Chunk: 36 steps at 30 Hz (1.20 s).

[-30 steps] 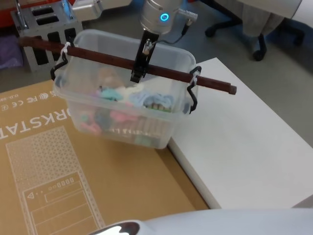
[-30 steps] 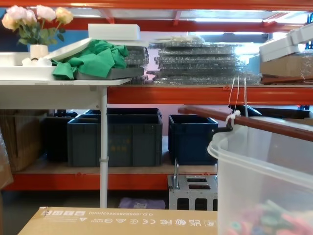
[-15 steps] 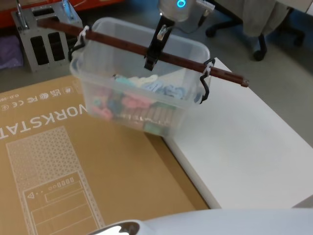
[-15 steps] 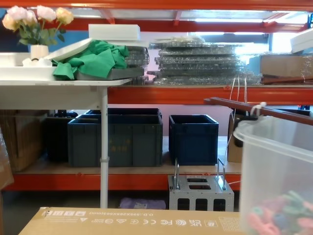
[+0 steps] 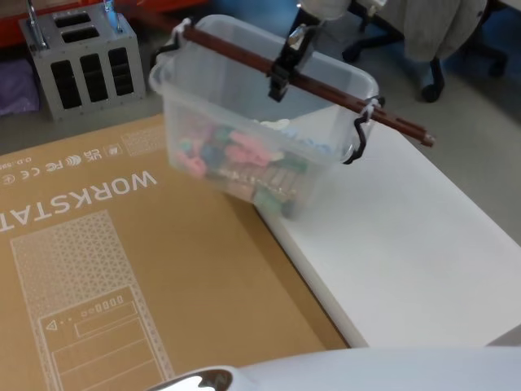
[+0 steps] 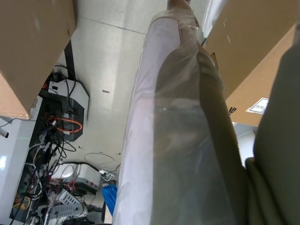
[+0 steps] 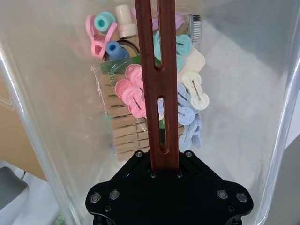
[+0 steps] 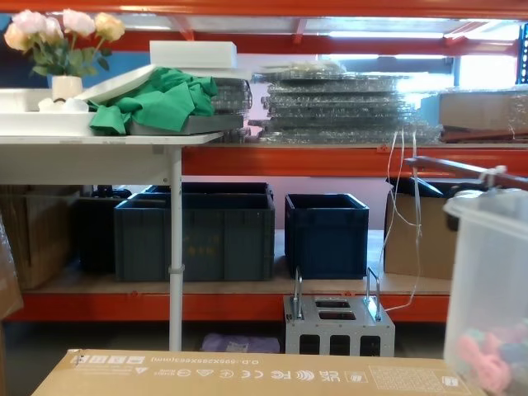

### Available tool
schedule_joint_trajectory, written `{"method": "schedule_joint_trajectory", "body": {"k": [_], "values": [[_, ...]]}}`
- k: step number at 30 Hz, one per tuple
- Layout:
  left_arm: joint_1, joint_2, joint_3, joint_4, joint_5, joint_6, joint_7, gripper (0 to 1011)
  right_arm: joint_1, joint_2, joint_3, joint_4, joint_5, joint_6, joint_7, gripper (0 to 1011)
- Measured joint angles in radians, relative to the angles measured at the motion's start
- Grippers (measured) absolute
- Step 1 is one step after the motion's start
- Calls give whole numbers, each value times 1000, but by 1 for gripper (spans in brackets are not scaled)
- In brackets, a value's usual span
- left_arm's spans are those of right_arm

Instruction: Use one hand to grasp the basket and place it at the designated location.

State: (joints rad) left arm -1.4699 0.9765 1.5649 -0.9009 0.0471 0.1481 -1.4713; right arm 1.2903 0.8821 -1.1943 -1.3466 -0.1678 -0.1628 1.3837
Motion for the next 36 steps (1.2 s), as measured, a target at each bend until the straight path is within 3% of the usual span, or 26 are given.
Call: {"method": "schedule_joint_trajectory", "body": {"k": [16,36], "values": [[0,0,0,-1,0,0,0,0,-17,39,42,166,-3,83,23,0],[0,0,0,-1,0,0,0,0,-49,58,77,189,-24,122,41,0]]}}
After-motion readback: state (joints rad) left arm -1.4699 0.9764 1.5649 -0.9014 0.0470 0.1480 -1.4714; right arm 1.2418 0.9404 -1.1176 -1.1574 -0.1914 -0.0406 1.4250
